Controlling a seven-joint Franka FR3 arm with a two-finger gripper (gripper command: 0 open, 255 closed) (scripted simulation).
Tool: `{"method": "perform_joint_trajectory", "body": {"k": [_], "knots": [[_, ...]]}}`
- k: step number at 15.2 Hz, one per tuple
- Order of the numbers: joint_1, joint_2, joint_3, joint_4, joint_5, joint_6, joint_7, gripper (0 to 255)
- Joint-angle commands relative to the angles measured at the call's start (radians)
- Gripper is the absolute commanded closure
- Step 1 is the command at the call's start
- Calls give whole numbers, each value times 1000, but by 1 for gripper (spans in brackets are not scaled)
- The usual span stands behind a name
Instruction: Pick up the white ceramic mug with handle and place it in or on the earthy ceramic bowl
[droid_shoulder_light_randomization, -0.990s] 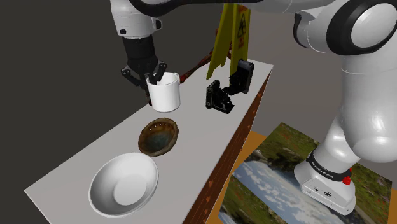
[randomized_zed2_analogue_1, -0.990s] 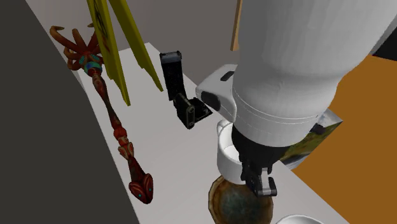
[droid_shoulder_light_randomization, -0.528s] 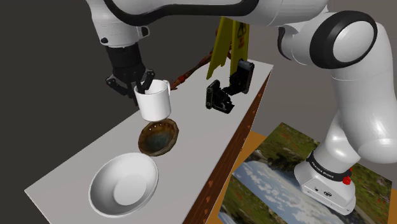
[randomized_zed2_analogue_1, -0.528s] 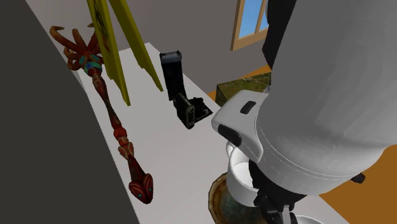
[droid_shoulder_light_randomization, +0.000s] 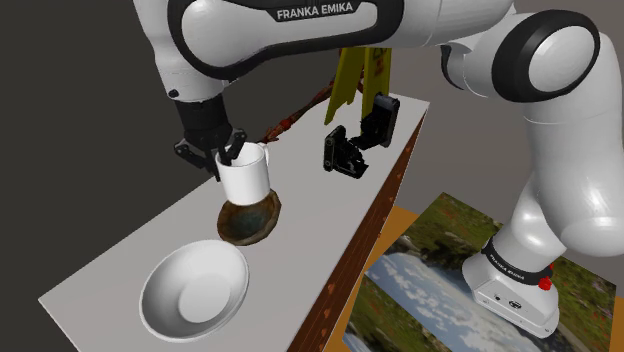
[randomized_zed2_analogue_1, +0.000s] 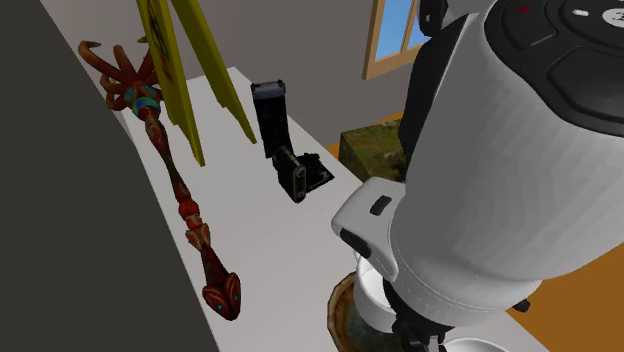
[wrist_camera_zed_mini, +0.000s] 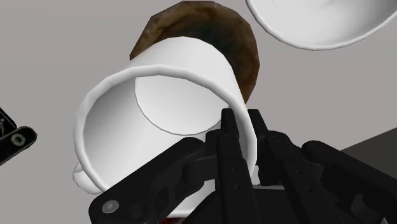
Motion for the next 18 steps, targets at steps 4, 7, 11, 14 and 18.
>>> {"method": "perform_joint_trajectory", "body": {"k": [4, 7, 11, 14, 18], "knots": [[-12, -4, -1, -78, 0, 73, 1, 255], [-15, -4, -2, -96, 0, 91, 2, 255], [-15, -4, -2, -96, 0, 91, 2, 255], [-15, -4, -2, -96, 0, 91, 2, 0], [-15, -4, -2, -96, 0, 91, 2, 0]]}}
